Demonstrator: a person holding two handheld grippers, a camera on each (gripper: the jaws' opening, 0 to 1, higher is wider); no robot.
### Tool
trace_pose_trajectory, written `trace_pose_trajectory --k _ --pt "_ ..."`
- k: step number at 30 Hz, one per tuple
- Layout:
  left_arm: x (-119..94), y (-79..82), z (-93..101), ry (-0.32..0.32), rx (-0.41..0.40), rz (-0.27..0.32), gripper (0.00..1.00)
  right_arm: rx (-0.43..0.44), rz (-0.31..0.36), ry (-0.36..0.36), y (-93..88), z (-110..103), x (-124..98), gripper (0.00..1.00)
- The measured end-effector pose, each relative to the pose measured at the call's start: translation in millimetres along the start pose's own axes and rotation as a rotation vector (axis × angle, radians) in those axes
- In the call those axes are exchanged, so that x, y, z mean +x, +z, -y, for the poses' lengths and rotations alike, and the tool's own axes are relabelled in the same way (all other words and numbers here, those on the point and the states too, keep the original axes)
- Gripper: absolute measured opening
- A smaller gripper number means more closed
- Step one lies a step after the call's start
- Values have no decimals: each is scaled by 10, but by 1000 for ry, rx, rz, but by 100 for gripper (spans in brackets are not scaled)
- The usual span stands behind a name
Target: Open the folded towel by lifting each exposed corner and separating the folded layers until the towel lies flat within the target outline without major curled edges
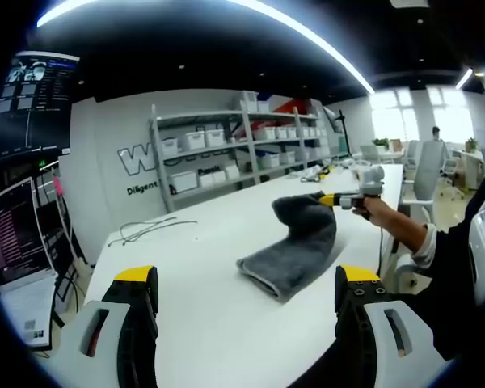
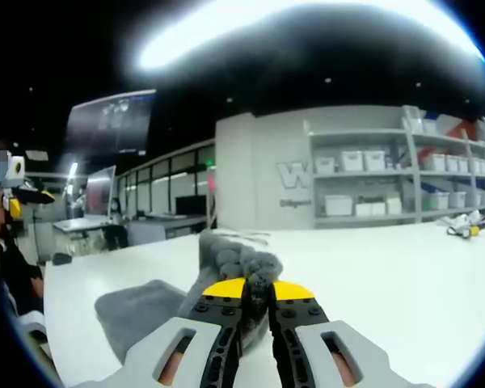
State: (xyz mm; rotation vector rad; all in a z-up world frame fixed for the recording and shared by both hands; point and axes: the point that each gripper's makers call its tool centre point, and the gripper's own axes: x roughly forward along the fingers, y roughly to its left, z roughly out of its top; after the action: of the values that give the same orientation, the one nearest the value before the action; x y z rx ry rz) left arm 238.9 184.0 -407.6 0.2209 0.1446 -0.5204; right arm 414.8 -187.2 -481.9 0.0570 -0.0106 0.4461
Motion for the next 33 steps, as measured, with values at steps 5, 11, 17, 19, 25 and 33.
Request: trace_pose_trajectory --k 5,11,17,19,25,33 --pt "0 1 -5 -1 -2 1 89 -13 -3 -6 -15 0 -12 6" --pt "1 -3 -8 -5 -4 2 89 -15 -11 -18 -67 41 -61 6" --pt "-14 -3 -20 -4 -6 4 89 -22 -17 -29 -78 72 -96 6" --pt "-17 -3 -18 -5 -6 6 89 -26 -21 -31 -90 71 -110 6" --pt "-17 -8 -14 -6 -5 4 89 -25 -27 -39 -113 73 -154 6" --pt "-28 -11 -46 7 -13 3 89 -39 -40 -56 -158 103 -226 6"
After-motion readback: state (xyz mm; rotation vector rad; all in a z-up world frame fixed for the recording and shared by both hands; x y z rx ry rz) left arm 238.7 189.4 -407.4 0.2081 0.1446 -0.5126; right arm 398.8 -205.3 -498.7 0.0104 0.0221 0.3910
